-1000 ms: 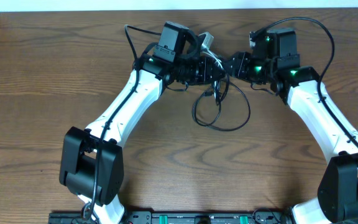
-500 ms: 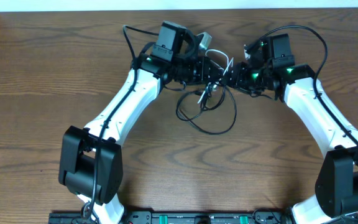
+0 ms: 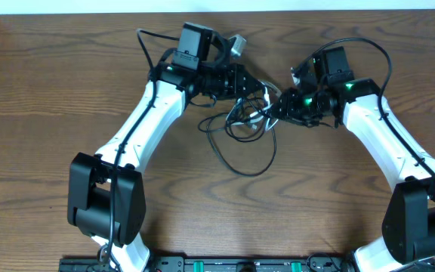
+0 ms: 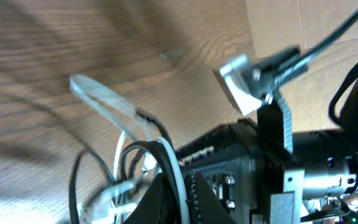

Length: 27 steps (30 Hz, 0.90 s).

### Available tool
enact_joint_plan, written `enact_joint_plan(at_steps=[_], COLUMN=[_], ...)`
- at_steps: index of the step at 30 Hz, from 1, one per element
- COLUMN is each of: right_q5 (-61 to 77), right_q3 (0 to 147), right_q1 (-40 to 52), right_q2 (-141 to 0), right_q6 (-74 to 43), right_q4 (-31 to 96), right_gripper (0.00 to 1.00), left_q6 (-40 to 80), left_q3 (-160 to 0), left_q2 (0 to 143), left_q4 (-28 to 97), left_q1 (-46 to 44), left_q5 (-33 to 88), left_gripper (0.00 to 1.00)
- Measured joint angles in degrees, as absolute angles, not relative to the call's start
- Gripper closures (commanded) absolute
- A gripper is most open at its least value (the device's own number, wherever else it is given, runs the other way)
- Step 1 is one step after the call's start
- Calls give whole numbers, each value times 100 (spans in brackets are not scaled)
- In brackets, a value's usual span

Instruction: Untangle cables

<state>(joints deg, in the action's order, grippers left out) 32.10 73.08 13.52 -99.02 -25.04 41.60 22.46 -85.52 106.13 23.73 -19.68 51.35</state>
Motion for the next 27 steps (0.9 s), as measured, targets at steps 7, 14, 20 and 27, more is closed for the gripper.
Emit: enact_joint_plan(at_steps=[7,14,20,27], right_q5=[3140,3330,3411,3295], right_q3=[7266,7255,7255,7255], right_q1=[1363,1369,1280,1111], right_q2=[-9974,-10003,-10003,-10003], right_q6=[-1999,-1507,-1712,-2156], right_q4=[4624,4237,3614,3518], right_gripper=[71,68,67,57], left_q6=[2244,2034,1686,1337], left_q3=[-8552,-8552,-8552,-8552], left_q2=[10613,10613,10613,10613], left_q4=[2349,2888,3334,3433], left_q1=[-1614,-1579,-1706,-1732], left_q5=[5111,5111,5111,5111], left_gripper=[93,92,93,92])
